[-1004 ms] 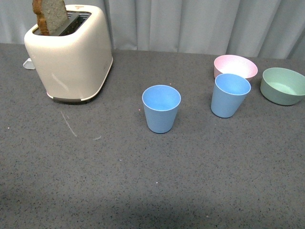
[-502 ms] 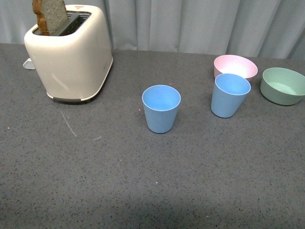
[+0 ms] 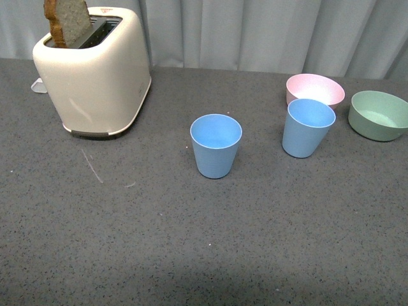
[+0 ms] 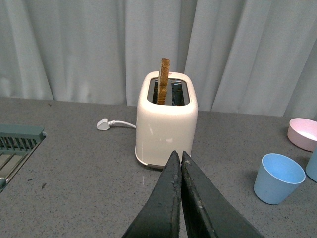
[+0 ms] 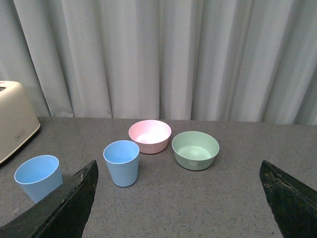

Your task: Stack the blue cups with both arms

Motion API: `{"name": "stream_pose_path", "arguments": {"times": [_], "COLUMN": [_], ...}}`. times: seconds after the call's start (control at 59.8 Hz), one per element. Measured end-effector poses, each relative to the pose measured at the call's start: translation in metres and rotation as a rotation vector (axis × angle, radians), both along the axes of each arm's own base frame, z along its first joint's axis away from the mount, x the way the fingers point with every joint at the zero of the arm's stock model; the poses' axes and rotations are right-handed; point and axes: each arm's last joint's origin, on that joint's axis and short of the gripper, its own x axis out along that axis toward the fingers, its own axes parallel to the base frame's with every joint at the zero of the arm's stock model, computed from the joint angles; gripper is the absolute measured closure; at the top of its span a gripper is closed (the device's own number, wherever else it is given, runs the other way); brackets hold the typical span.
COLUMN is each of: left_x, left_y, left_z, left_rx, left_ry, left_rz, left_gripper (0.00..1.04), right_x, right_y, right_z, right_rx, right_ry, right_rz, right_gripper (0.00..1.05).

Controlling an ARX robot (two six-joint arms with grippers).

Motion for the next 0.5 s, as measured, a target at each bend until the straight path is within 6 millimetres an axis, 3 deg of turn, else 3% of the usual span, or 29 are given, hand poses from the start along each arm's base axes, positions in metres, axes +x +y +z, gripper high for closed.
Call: {"name": "stream_pose_path", "arguments": {"times": [0.418, 0.502], "left_x": [-0.013, -0.013], "left_y": [0.0, 0.0], "left_z": [-0.003, -0.003], "left_rx": [-0.001, 0.0], "left_ry": [0.007, 0.006], "left_rz": [0.0, 0.0], "left_gripper": [1.01, 0.87], "right_x": [0.0, 0.0], "right_y": [0.0, 0.0], "right_z": [0.0, 0.0], "right_rx": [0.0, 0.0], "right_ry": [0.0, 0.0], "right_rz": [0.0, 0.0], "right_gripper": [0.1, 0.1]}}
